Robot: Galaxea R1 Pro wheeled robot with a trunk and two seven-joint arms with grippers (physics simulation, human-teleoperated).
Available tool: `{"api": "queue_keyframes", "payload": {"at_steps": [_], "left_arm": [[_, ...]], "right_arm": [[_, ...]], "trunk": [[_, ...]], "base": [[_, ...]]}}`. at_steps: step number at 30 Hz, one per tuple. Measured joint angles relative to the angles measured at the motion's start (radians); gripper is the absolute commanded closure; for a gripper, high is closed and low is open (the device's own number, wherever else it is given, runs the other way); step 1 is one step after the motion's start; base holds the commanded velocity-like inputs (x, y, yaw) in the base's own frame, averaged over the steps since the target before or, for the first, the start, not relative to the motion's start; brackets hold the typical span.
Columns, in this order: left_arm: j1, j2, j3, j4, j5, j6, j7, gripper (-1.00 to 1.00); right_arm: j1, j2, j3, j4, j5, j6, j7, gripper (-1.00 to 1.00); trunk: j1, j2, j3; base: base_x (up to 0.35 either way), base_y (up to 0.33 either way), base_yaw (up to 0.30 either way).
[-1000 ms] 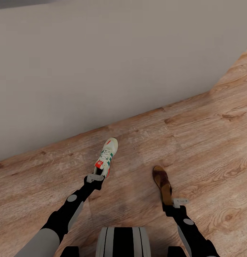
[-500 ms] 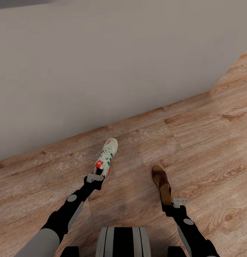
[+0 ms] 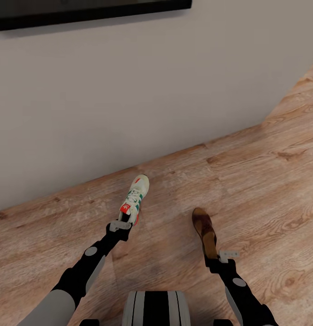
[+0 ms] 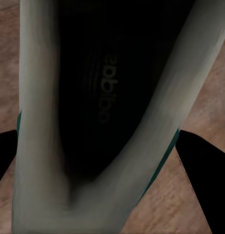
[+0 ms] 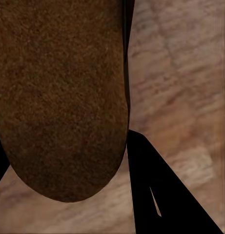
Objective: Pick up the two gym shoes and the two sandals from the corridor floor and place them onto the hallstand (shoe rack) in the corridor, making sure they are on the rack and not on the floor. Arrange them so the two gym shoes are next to each other and the two sandals are next to each other.
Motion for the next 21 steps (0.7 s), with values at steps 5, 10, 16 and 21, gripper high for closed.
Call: {"api": "queue_keyframes", "payload": {"at_steps": [5, 10, 16, 21], "left_arm": [[0.0, 0.001, 0.002, 0.0, 0.0, 0.001, 0.0, 1.0], [0.0, 0.001, 0.004, 0.0, 0.003, 0.001, 0.0, 1.0], [0.001, 0.001, 0.007, 0.014, 0.006, 0.002, 0.002, 1.0], [0.153, 0.025, 0.03, 0.033, 0.002, 0.001, 0.021, 1.0]], "right_arm": [[0.0, 0.0, 0.001, 0.0, -0.001, -0.008, 0.0, 1.0], [0.0, 0.0, 0.0, -0.002, -0.001, -0.01, -0.001, 1.0], [0.0, 0.001, 0.0, -0.009, -0.003, -0.011, -0.004, 1.0], [0.006, -0.01, -0.08, -0.084, 0.001, -0.01, -0.008, 1.0]], "trunk": [[-0.002, 0.001, 0.019], [-0.004, 0.002, 0.039], [-0.007, 0.004, 0.062], [-0.009, 0.005, 0.087]], "base": [[0.0, 0.0, 0.0], [0.0, 0.0, 0.0], [0.0, 0.0, 0.0], [0.0, 0.0, -0.158]]}}
